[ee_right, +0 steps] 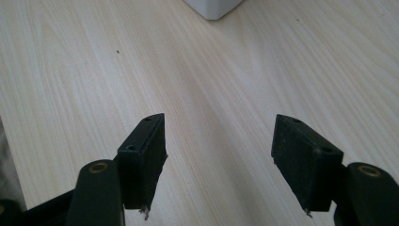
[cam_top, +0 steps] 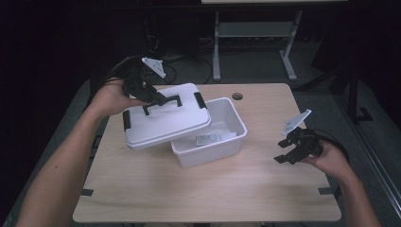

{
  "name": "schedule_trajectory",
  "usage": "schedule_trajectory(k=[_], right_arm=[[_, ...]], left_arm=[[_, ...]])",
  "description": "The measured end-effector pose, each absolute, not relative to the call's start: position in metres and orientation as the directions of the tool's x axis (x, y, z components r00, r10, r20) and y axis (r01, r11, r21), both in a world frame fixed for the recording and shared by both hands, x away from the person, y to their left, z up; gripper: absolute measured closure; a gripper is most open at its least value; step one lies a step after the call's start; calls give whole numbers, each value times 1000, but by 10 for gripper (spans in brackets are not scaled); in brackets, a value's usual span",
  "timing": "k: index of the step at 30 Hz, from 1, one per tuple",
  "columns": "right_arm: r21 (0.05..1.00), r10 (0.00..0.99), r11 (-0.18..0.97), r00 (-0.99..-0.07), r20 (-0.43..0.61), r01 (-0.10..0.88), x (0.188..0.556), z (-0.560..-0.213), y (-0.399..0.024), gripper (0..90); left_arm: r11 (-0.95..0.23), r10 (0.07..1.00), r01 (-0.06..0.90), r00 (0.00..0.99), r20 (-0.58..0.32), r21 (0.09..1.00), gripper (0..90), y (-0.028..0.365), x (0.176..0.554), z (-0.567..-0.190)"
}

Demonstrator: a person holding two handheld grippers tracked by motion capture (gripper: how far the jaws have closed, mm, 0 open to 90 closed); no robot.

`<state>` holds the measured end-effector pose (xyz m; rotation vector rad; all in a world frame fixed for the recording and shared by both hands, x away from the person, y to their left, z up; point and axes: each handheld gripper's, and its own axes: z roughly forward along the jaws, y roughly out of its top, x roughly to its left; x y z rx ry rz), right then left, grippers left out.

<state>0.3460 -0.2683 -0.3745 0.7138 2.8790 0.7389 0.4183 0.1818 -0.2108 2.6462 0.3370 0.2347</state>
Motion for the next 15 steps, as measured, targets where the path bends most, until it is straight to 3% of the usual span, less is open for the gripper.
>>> schedule_trajectory(k=[15], right_arm=[[464, 451, 783, -892, 36, 415, 344, -377, -269, 348]], left_arm=[[-868, 240, 163, 965, 109, 468, 847, 149, 426, -217]])
